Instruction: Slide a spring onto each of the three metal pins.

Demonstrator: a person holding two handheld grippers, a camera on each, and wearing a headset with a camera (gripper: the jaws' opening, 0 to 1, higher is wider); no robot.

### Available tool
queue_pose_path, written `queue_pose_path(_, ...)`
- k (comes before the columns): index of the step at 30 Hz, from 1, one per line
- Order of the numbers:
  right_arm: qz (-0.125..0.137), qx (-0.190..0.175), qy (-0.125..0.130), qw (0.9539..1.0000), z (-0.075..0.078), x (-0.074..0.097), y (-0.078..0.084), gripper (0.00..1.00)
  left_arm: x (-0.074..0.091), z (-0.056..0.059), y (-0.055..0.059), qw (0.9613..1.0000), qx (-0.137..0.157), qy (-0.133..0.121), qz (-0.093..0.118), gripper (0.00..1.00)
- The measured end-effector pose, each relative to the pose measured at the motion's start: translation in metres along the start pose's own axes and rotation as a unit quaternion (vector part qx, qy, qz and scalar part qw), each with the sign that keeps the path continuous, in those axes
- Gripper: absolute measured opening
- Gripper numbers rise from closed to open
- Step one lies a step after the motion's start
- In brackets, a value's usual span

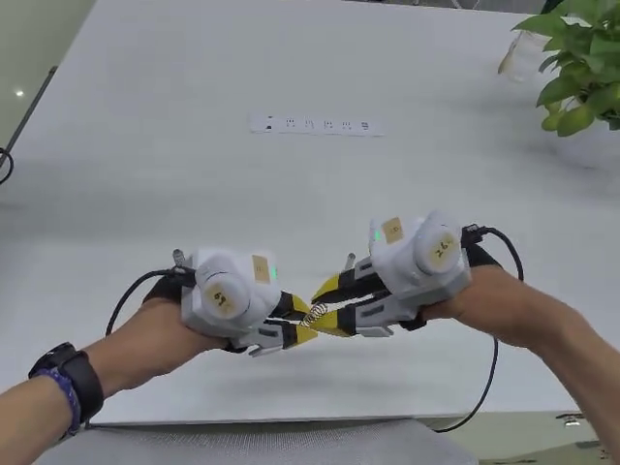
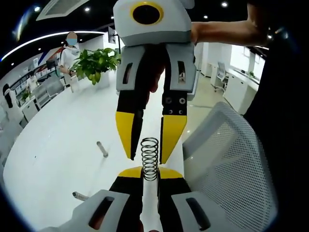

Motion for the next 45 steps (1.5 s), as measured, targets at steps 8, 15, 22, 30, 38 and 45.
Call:
queue_pose_path(8,-0.03,0.037,-0.026,0.9985,-0.004,-0.006,-0.005,0.14,0.001,0.001,0.001,1.0,-0.004,0.003,-0.002,0.02)
queue_pose_path(15,-0.055,0.065,-0.041,0.9955,-0.006,-0.01,-0.003,0.09,0.0,0.003,0.002,0.9998,-0.013,0.01,-0.01,0.02)
queue_pose_path(22,-0.077,0.076,-0.052,0.9928,-0.009,-0.012,0.001,0.09,-0.003,0.006,0.005,0.9995,-0.015,0.02,-0.018,0.02)
queue_pose_path(30,-0.083,0.071,-0.052,0.9926,-0.01,-0.015,0.004,0.09,-0.006,0.008,0.008,0.999,-0.021,0.027,-0.029,0.02)
queue_pose_path(38,-0.085,0.071,-0.049,0.9926,-0.01,-0.015,0.008,0.09,-0.01,0.009,0.01,0.9991,-0.019,0.026,-0.027,0.03)
queue_pose_path(45,-0.085,0.064,-0.04,0.9935,-0.008,-0.011,0.014,0.09,-0.008,0.005,0.012,0.9996,0.004,0.019,-0.021,0.08)
Point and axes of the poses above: the centre of the closed fingertips' face, and the gripper's own axes: x roughly backward along the fingers, z roughly to its right, y roughly out of its underside, the point moved 5 cm from there along x, roughly backward along the fingers, and after that the axes turned 4 degrees about z, right-handed, at the moved point
